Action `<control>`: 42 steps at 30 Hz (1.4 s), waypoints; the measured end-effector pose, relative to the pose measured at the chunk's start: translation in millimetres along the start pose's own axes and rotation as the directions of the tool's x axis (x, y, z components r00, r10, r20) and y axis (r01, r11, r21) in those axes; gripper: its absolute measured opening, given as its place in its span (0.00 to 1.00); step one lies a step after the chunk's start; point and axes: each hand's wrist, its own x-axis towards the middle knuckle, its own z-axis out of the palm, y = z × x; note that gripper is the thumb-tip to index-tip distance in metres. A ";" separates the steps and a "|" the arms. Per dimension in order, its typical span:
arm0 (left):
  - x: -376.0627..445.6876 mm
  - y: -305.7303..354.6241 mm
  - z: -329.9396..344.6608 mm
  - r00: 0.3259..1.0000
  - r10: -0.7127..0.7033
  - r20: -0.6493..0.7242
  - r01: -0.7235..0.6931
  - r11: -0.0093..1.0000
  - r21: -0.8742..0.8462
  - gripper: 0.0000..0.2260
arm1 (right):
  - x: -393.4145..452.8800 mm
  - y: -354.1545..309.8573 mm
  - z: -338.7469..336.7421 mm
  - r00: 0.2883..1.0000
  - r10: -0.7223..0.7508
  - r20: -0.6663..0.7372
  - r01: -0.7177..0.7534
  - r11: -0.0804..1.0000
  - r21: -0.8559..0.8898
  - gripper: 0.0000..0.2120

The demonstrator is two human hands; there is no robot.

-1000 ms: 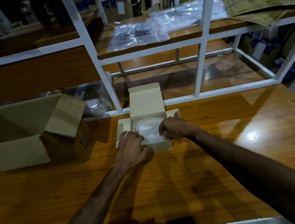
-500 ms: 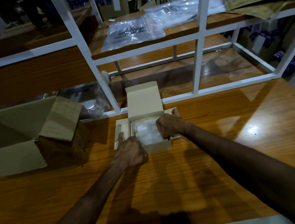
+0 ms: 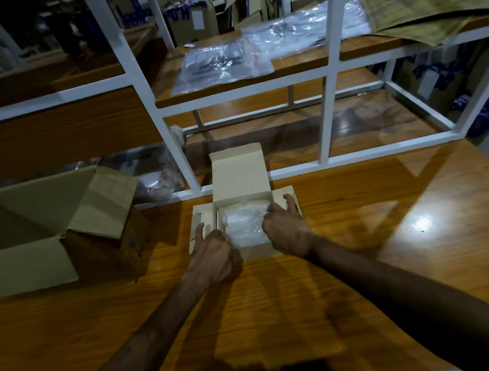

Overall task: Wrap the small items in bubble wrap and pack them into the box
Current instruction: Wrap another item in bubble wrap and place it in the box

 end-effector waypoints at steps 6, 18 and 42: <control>6.1 -3.7 15.3 1.000 -0.009 -0.008 0.008 0.999 -0.049 0.07 | -22.7 6.0 23.1 0.998 -0.040 0.055 0.031 0.989 0.145 0.24; -3.6 -9.9 12.2 0.989 0.005 -0.145 -0.038 0.974 -0.222 0.09 | -31.2 11.3 14.4 0.998 -0.056 -0.039 0.063 0.971 0.229 0.16; -1.7 17.1 2.8 0.978 -0.044 -0.204 -0.025 0.946 -0.324 0.22 | -35.8 -43.0 19.5 0.990 0.080 -0.116 -0.054 0.976 0.213 0.24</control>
